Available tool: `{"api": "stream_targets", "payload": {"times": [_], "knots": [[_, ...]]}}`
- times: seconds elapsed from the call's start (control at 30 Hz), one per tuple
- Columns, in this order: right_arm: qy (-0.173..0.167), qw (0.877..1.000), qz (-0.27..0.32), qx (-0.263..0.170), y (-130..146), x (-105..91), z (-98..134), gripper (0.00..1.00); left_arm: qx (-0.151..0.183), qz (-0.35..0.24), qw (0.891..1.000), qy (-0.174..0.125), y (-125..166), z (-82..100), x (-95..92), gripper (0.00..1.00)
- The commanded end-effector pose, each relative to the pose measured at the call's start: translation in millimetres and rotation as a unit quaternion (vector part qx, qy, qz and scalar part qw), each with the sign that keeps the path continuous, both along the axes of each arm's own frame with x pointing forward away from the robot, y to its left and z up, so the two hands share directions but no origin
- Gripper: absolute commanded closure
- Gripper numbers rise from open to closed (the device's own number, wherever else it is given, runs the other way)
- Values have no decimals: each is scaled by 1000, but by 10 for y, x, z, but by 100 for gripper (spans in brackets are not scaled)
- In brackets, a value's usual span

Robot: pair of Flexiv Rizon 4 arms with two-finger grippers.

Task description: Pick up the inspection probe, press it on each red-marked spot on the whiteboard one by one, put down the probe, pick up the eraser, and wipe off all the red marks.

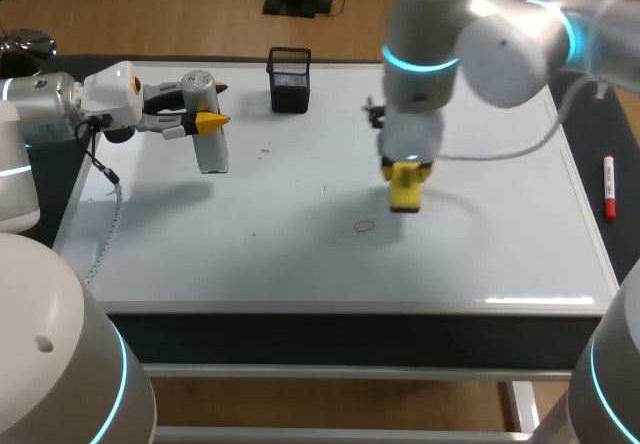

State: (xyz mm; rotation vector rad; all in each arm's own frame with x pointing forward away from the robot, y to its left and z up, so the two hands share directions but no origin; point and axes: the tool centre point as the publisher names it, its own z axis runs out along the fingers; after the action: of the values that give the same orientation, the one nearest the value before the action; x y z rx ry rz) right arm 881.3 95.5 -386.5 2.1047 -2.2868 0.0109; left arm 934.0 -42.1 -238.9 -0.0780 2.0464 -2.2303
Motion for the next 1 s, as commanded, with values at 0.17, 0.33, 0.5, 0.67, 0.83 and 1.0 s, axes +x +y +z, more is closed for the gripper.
{"api": "stream_targets", "payload": {"times": [0.17, 0.33, 0.5, 0.67, 0.83, 1.0], "knots": [[-35, 998, 39, -20, 483, -301, -18, 100, 0, 1, 1000, 0, -3, 14, -5, 100], [-36, 998, 55, -19, 625, -359, -110, 100, 0, 1, 1000, 0, -3, 14, -5, 100], [-46, 996, 72, -18, 785, -372, -195, 100, 0, 1, 1000, 0, -3, 14, -5, 100], [-49, 996, 78, -11, 859, -339, -270, 100, 0, 1, 1000, 0, -3, 14, -5, 100], [-28, 996, 89, 4, 894, -335, -349, 100, 0, 1, 1000, 0, -3, 14, -5, 100], [-21, 995, 94, 0, 893, -327, -408, 100, 0, 1, 1000, 0, -3, 14, -5, 100]]}}
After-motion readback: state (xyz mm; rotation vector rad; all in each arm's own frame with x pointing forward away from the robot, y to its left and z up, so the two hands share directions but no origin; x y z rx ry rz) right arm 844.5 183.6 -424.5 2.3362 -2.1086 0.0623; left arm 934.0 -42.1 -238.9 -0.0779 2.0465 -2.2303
